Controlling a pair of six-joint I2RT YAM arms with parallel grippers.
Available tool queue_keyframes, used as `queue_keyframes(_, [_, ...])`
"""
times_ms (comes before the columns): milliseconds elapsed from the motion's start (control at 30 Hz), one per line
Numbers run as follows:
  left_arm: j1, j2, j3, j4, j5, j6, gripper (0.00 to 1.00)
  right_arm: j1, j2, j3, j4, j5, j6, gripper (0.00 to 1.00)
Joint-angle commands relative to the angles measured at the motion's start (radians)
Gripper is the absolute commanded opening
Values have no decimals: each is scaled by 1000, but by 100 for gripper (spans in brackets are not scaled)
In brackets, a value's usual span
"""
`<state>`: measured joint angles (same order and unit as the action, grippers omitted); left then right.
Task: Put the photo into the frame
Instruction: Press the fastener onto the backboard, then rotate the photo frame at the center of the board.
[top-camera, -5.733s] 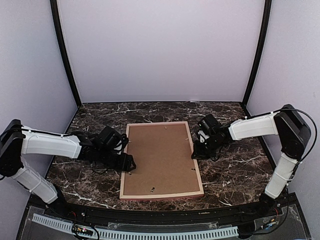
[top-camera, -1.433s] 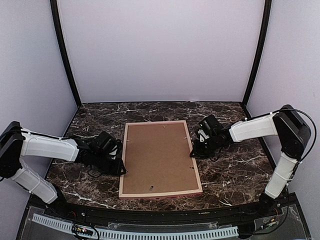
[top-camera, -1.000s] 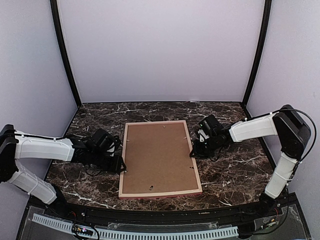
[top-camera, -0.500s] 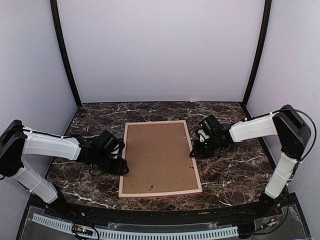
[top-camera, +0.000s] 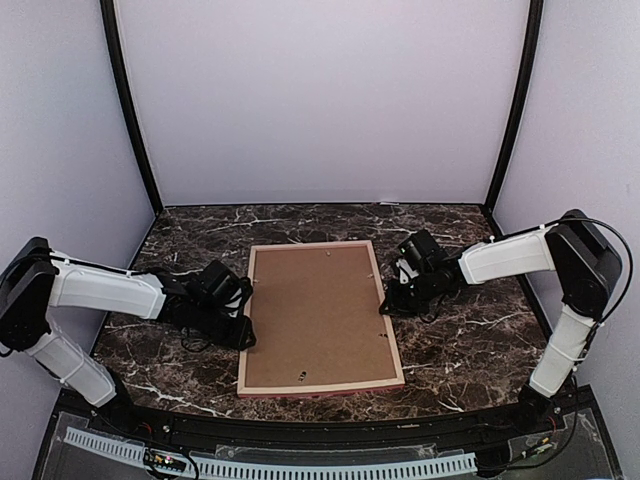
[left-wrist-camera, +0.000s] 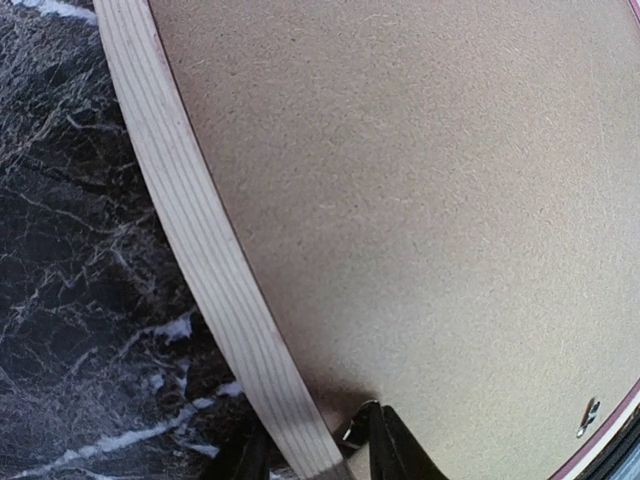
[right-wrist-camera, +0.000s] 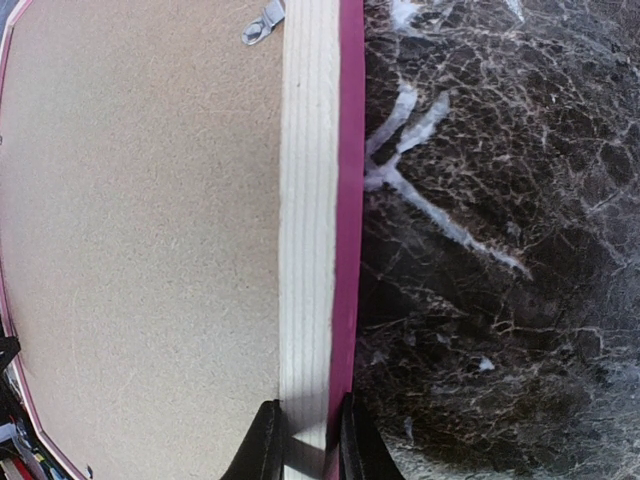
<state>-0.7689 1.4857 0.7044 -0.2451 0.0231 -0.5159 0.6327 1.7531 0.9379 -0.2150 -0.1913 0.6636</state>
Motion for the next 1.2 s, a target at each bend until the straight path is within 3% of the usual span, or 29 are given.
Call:
queue_keyframes(0, [-6, -10, 7, -36, -47, 16, 34, -4, 76, -51, -3, -11, 12, 4])
queue_keyframes(300, [-5, -32, 5, -24, -48, 25, 32, -4, 74, -54, -3, -7, 14, 4])
queue_keyframes(633, [-4, -114, 9, -5, -26, 22, 69, -5, 70, -26, -43, 26, -8, 4])
queue_keyframes(833, [21, -122, 29, -32, -26, 36, 77, -26, 66, 31, -143, 94, -97, 3])
queue_keyframes(933, [69, -124, 43, -25, 41, 58, 79, -33, 66, 77, -203, 137, -176, 3])
queue_keyframes(1167, [165, -39, 205, -27, 118, 180, 88, -34, 94, 198, -321, 176, -383, 3])
